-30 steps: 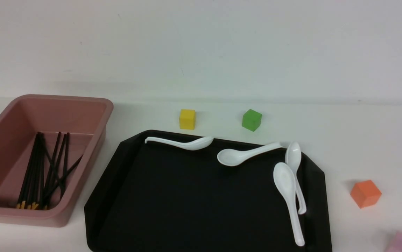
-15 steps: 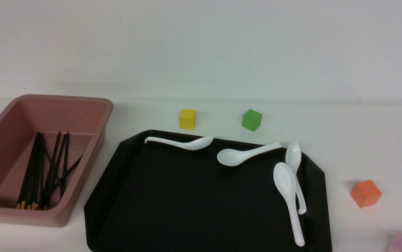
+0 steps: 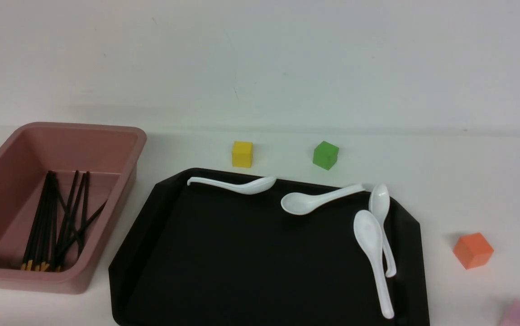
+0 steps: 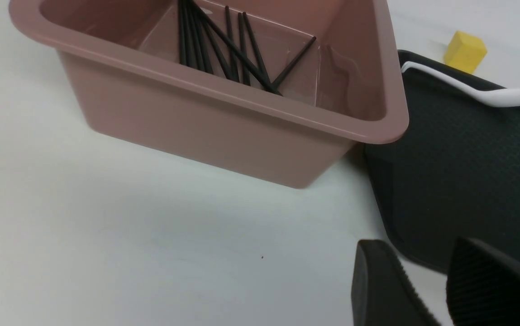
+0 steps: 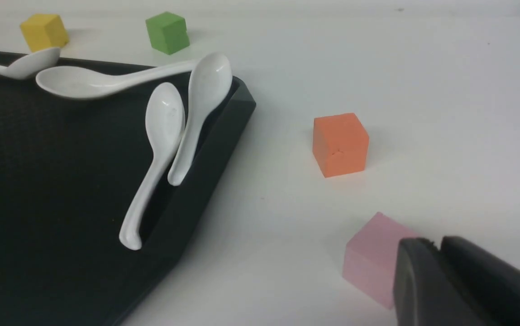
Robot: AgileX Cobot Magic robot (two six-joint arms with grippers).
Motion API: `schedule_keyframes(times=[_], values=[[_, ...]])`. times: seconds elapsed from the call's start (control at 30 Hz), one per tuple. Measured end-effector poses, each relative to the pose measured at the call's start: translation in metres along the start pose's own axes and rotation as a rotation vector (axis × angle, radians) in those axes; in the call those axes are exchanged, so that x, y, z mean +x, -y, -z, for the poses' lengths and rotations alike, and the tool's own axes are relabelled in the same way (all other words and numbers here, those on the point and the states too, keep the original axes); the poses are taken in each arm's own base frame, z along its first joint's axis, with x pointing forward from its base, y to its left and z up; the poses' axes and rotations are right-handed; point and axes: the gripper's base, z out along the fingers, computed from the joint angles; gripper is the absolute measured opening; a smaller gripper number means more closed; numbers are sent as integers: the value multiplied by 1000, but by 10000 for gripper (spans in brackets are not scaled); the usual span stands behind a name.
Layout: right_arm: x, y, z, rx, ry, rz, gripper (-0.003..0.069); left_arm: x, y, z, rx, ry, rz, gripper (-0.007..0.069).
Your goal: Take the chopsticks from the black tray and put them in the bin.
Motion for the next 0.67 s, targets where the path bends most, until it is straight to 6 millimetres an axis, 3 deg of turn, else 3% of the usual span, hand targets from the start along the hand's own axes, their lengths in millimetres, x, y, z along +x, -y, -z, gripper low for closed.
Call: schedule_keyframes(times=[0.67], values=[[0, 0, 0, 0, 0, -1, 115, 0, 0, 0, 0, 0, 0, 239]])
